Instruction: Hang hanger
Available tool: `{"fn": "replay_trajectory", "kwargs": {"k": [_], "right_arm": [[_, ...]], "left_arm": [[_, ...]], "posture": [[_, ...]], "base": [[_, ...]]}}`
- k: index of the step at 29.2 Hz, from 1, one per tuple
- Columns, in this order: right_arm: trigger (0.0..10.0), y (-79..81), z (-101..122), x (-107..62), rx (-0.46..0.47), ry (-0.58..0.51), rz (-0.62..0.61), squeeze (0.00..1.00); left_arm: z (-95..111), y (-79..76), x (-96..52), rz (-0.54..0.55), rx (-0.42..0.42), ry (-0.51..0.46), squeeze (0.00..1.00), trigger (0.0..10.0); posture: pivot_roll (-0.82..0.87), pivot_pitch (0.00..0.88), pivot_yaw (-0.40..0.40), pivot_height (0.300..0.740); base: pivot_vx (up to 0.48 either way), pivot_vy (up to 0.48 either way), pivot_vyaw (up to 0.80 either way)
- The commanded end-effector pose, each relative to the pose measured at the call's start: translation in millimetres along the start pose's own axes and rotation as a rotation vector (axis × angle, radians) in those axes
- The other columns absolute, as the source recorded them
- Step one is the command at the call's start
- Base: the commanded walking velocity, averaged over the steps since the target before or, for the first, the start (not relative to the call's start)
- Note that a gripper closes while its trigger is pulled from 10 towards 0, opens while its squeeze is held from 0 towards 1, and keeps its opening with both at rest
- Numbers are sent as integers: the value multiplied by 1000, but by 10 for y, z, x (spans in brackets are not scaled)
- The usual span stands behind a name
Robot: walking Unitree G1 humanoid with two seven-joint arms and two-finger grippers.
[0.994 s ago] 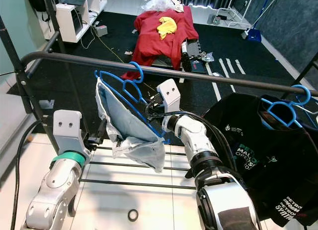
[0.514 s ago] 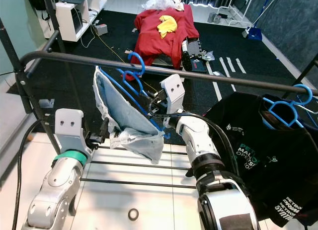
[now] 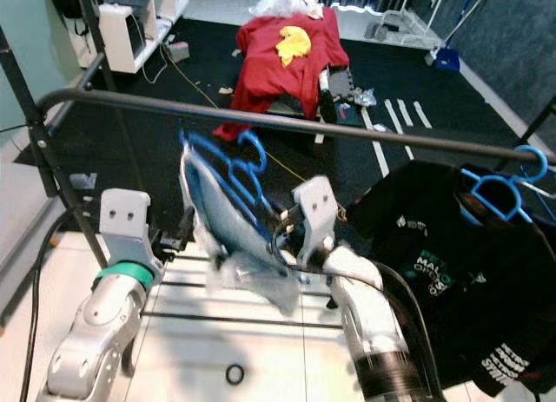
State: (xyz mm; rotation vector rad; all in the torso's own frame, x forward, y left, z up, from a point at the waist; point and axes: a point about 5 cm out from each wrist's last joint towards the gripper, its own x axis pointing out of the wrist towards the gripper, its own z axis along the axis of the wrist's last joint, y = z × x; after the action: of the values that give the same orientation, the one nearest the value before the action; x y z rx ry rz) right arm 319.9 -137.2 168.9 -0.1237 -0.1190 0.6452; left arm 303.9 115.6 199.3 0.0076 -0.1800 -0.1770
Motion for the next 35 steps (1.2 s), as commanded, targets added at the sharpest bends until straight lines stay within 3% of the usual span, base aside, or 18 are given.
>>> {"fn": "replay_trajectory", "kwargs": {"k": [1,2,3,5,6,7,10,12,18,19,21,23,25,32,35], "right_arm": [[10000,14,175,-23,-46,-54,2,0],[10000,32,176,-52,-53,-46,6,0],[10000,56,194,-84,-67,-38,9,0],[10000,85,221,-119,-87,-29,13,0],[10000,95,234,-130,-99,-29,15,0],[10000,131,257,-152,-103,-29,22,0],[10000,204,287,-189,-111,-27,37,0],[10000,417,292,-308,-115,-13,100,0],[10000,492,275,-357,-118,-4,125,0],[10000,560,242,-431,-125,14,146,0],[10000,600,228,-483,-138,24,159,0],[10000,603,284,-531,-180,20,155,0],[10000,603,284,-531,-180,20,155,0],[10000,569,430,-571,-249,13,157,0],[10000,575,444,-586,-255,15,159,0]], "left_arm": [[33,-33,2,-29,5,-9,0,10000],[35,-29,10,-36,28,-13,0,10000],[22,-25,14,-53,57,-12,169,10000],[0,-14,17,-72,92,-8,169,10000],[-11,-3,19,-70,107,-5,949,10000],[-27,13,20,-71,115,3,1000,10000],[-46,38,20,-72,129,10,1000,10000],[-95,107,31,-61,149,39,1000,10000],[-109,132,37,-53,155,50,1000,10000],[-127,191,50,-30,155,67,0,10000],[-151,260,57,-3,153,85,0,10000],[-265,431,35,36,194,137,0,10000],[-265,431,35,36,194,137,0,10000],[-450,751,-116,104,236,219,0,10000],[-466,812,-146,124,254,227,0,10000]], "posture": [[-79,145,22,740],[-82,145,23,740],[-90,147,28,740],[-91,147,30,740],[-92,147,30,740],[-92,149,33,740],[-91,150,33,740],[-93,150,33,740],[-94,151,32,740],[-99,151,34,740],[-106,152,40,740],[-120,150,50,740],[-120,150,50,740],[-120,141,59,740],[-120,141,59,740]], "base": [[0,0,0],[0,0,0],[0,0,0],[0,0,0],[0,0,0],[0,0,0],[0,0,0],[0,0,0],[0,0,0],[0,0,0],[0,0,0],[0,0,0],[0,0,0],[0,0,0],[0,0,0]]}}
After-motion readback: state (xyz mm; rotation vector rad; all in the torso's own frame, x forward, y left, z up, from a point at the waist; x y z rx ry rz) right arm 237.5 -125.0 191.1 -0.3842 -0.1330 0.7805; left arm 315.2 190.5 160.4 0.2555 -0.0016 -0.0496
